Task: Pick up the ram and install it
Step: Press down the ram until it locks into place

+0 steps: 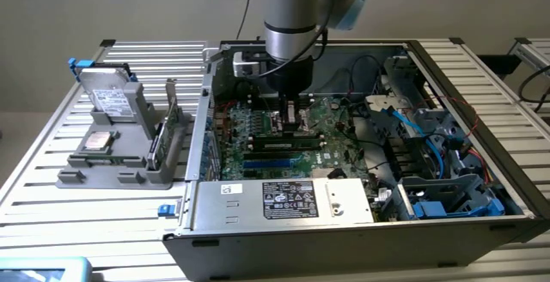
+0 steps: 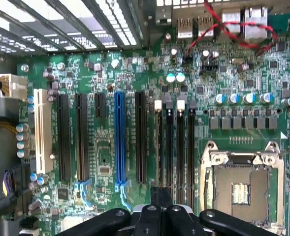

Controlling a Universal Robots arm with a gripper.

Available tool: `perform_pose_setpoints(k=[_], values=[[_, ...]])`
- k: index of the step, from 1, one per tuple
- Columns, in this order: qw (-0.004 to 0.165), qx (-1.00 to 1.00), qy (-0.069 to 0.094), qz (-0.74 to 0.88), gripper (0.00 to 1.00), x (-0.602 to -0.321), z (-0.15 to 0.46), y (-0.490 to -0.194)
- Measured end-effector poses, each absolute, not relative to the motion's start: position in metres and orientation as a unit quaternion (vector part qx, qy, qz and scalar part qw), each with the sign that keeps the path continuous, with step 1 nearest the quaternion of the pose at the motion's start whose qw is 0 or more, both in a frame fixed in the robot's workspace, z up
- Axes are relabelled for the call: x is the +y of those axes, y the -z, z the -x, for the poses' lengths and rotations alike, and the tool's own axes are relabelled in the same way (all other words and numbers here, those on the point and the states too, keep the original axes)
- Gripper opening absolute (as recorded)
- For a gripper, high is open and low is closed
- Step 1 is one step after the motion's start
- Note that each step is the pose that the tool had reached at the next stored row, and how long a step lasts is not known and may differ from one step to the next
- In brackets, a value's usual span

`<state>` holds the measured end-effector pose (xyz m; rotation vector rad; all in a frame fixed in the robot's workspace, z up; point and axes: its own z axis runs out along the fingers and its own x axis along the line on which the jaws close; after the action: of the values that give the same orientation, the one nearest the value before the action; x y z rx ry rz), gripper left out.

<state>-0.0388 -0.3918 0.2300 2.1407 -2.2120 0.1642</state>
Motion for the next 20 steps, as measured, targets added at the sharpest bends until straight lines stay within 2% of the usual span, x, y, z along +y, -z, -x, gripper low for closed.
perform_pose_setpoints(k=[20], values=[[0.034, -0.717, -0.049, -0.694, 0.11, -0.3915, 0.0485, -0.2279]])
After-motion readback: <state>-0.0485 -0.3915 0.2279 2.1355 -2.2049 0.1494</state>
